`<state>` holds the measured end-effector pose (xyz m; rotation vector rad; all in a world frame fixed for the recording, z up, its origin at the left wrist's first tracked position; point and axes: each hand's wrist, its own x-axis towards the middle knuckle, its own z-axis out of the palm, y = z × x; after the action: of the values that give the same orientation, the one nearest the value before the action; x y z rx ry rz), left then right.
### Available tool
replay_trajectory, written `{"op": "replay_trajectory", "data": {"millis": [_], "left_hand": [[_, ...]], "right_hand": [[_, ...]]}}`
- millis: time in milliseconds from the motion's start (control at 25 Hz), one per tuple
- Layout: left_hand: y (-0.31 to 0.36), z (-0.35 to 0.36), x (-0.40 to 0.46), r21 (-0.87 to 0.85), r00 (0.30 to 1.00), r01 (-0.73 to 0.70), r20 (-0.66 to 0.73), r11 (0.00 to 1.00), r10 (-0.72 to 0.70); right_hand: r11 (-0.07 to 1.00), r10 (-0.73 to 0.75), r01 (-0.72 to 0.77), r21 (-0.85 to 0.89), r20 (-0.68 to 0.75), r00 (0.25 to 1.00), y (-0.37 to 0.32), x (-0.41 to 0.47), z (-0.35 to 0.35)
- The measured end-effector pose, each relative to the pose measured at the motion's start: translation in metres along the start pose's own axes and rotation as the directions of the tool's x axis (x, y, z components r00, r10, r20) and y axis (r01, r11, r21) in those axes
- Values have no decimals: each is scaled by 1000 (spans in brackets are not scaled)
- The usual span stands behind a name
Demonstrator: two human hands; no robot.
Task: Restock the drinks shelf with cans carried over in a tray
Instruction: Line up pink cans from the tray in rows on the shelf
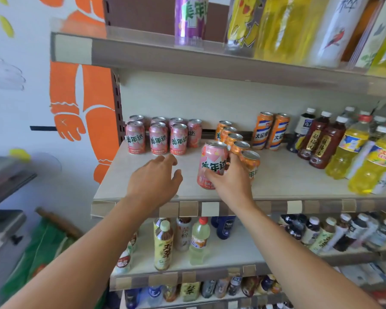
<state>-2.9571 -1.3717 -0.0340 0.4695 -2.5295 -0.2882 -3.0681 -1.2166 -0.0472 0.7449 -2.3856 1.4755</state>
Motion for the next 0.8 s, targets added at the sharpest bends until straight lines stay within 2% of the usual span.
{"op": "replay_trajectory", "data": {"millis": [480, 800], "left_hand": [[-25, 66, 102, 27, 999, 44, 31, 999, -45], [-33, 99, 135, 58, 997, 59, 56, 997, -62]], "right_hand": [[996, 40, -38, 84, -22, 999, 51, 120, 87], [999, 35, -33, 38, -53, 998, 78, 166, 118]]}}
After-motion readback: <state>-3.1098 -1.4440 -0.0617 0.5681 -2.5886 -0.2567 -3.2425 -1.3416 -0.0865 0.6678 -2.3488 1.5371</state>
